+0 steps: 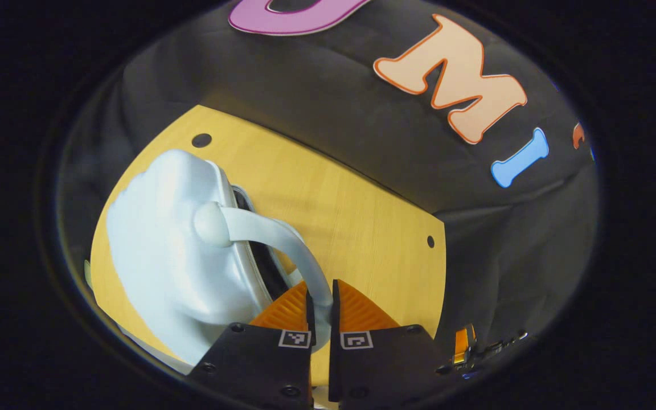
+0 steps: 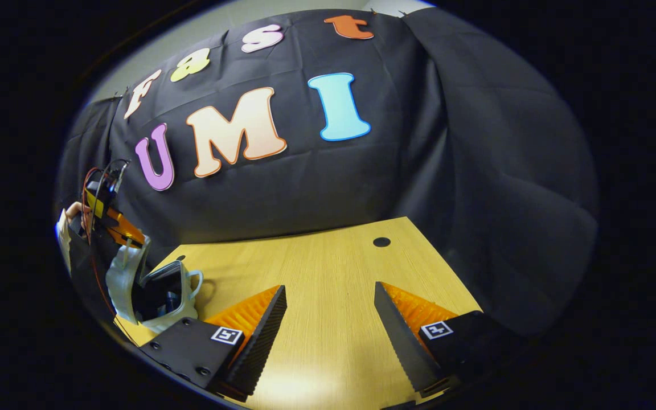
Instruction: First open the suitcase, pack the skin care products into it, and then close the suitcase.
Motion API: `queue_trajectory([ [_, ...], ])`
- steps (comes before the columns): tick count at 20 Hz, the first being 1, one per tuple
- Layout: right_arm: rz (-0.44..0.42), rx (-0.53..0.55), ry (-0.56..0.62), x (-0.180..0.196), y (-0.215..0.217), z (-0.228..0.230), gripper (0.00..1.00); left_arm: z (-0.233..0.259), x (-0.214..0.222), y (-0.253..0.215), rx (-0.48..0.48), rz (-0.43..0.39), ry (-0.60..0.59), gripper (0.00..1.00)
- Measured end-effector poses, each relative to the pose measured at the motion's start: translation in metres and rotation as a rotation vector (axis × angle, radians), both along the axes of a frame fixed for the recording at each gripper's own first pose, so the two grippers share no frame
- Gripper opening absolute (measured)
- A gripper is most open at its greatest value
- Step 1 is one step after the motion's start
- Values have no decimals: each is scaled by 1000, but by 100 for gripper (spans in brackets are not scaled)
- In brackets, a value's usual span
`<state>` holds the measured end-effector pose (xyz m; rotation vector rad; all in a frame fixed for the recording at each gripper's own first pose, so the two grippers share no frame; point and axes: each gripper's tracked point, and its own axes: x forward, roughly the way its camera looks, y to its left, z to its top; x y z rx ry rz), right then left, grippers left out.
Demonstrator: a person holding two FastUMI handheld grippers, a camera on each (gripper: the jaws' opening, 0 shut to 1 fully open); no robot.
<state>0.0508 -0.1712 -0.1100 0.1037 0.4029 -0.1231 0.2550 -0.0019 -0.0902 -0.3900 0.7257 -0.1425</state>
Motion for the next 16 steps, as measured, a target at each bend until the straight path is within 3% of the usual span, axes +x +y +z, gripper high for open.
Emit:
queue_trajectory([
  [8, -56, -24, 0, -23, -11, 7, 98, -59, 43, -25, 43, -13, 133, 5],
  [9, -58, -25, 2, -25, -12, 7, 93, -66, 47, -28, 48, -12, 150, 5],
  [10, -60, -26, 3, -27, -12, 7, 97, -71, 48, -29, 55, -12, 165, 5],
  [11, -61, -25, 5, -28, -12, 5, 92, -75, 50, -29, 62, -15, 178, 5],
  [15, -56, -24, 8, -29, -11, 1, 97, -85, 56, -30, 74, -3, 206, 7],
  [16, -56, -23, 8, -29, -11, 0, 92, -85, 55, -30, 82, 2, 210, 10],
])
